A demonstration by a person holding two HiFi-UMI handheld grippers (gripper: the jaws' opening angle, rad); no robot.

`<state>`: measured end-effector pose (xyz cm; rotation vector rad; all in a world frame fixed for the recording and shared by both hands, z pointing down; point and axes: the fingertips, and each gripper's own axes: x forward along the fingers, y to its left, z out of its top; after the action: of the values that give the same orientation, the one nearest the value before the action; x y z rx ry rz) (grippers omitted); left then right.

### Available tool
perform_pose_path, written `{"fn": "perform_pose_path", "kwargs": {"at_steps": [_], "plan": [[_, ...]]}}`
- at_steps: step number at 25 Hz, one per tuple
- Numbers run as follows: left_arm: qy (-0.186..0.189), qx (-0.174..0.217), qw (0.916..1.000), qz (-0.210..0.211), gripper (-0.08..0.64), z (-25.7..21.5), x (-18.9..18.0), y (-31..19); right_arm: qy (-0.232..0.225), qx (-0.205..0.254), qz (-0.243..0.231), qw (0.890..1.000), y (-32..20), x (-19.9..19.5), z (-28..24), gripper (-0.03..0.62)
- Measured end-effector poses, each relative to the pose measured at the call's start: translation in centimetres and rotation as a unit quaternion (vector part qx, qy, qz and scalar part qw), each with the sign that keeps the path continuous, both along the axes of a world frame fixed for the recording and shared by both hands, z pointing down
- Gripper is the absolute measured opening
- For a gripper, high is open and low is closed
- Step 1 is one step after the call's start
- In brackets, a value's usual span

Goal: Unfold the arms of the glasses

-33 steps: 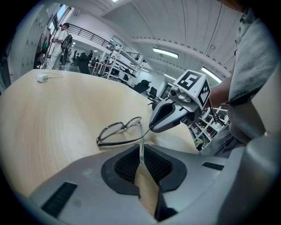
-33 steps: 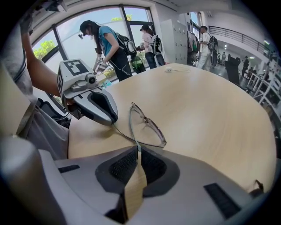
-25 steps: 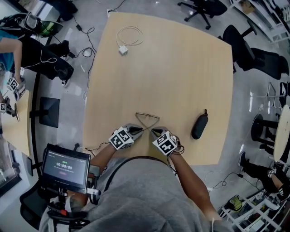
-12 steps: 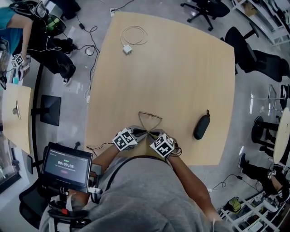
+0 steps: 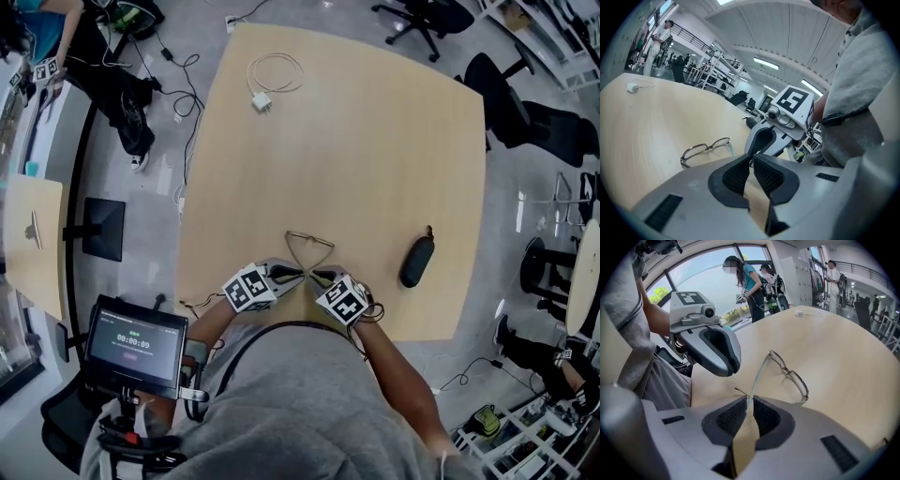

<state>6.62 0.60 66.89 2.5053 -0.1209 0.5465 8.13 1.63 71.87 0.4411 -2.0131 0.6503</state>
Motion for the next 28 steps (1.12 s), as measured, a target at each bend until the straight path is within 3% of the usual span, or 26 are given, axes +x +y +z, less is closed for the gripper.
{"fn": "perform_pose_path", "kwargs": {"at_steps": [8, 9, 11, 14, 18, 21, 28], "plan": [[-0.003, 0.040, 0.9989, -0.024, 0.009, -1.0, -0.1, -3.6, -0.020, 0.028, 0.020, 0.999, -1.7, -0.6, -1.1, 0.031], [-0.006, 0.039, 0.9990, -0.020, 0.009, -0.7, 0.2, -3.9, -0.020, 0.025, 0.020, 0.999, -1.7, -1.0, -0.9, 0.034], [-0.020, 0.032, 0.9993, -0.007, 0.009, 0.2, 0.8, -3.9, -0.022, 0.006, 0.016, 1.000, -1.3, -1.8, -0.3, 0.107], [-0.061, 0.006, 0.9979, 0.021, 0.009, 2.3, 1.2, -3.0, -0.022, -0.025, 0.001, 0.999, -0.2, -2.9, 0.7, 0.170], [-0.106, -0.022, 0.9927, 0.053, 0.009, 4.8, 1.2, -1.2, -0.014, -0.034, -0.011, 0.999, 0.8, -3.3, 1.9, 0.177], [-0.110, -0.029, 0.9925, 0.046, 0.009, 5.4, 1.1, -0.9, -0.018, -0.036, -0.005, 0.999, 1.1, -3.2, 2.2, 0.176], [-0.135, -0.010, 0.9884, 0.069, 0.009, 5.7, 0.7, -0.3, 0.007, -0.045, -0.022, 0.999, 1.6, -2.3, 1.8, 0.176]]}}
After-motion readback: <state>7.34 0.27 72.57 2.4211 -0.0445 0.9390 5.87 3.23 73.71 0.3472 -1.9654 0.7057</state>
